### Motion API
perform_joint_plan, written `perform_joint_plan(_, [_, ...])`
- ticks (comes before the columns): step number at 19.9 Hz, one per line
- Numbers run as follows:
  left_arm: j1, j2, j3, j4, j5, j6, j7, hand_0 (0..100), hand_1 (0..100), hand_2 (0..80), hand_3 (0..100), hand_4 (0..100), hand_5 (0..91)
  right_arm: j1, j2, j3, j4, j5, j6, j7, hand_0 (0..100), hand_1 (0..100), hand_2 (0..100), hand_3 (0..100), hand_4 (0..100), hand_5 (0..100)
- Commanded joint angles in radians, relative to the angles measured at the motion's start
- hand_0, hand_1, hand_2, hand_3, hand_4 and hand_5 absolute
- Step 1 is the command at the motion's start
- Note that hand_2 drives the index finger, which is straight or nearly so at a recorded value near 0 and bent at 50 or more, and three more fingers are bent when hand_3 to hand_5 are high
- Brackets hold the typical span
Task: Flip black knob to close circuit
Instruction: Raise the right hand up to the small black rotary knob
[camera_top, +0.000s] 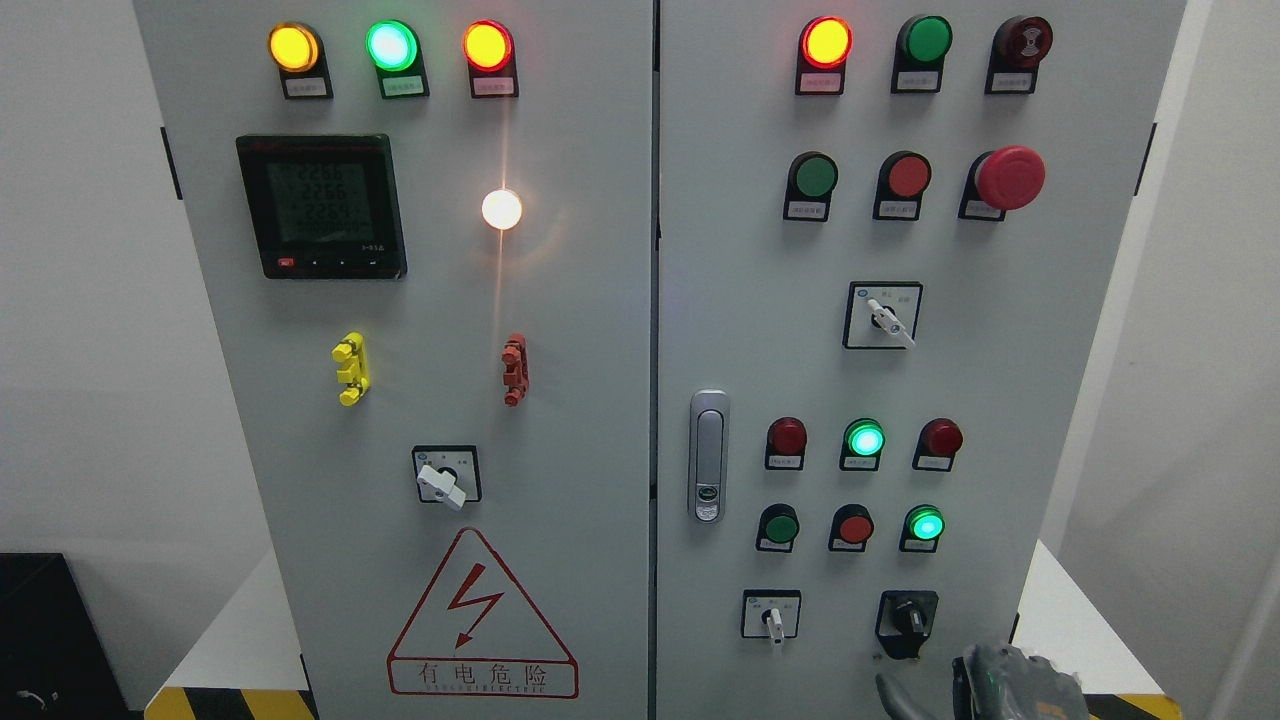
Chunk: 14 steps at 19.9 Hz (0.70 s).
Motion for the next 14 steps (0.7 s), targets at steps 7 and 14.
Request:
perform_joint_plan(7, [0.0, 0.0, 0.0, 0.0, 0.0, -0.001, 0.0, 12, 56, 0.0, 0, 0, 0.0, -0.05, 0.003, -0.002, 0.07, 0.025, 0.014, 0.0, 0, 0, 91, 100, 97, 99])
perform_joint_plan(14, [0.0, 0.0, 0.0, 0.0, 0.0, -0.001, 0.0, 12, 56, 0.0, 0, 0, 0.0, -0.067, 0.003, -0.004, 0.081, 0.031, 0.033, -0.002, 0, 0, 91, 100, 97, 99])
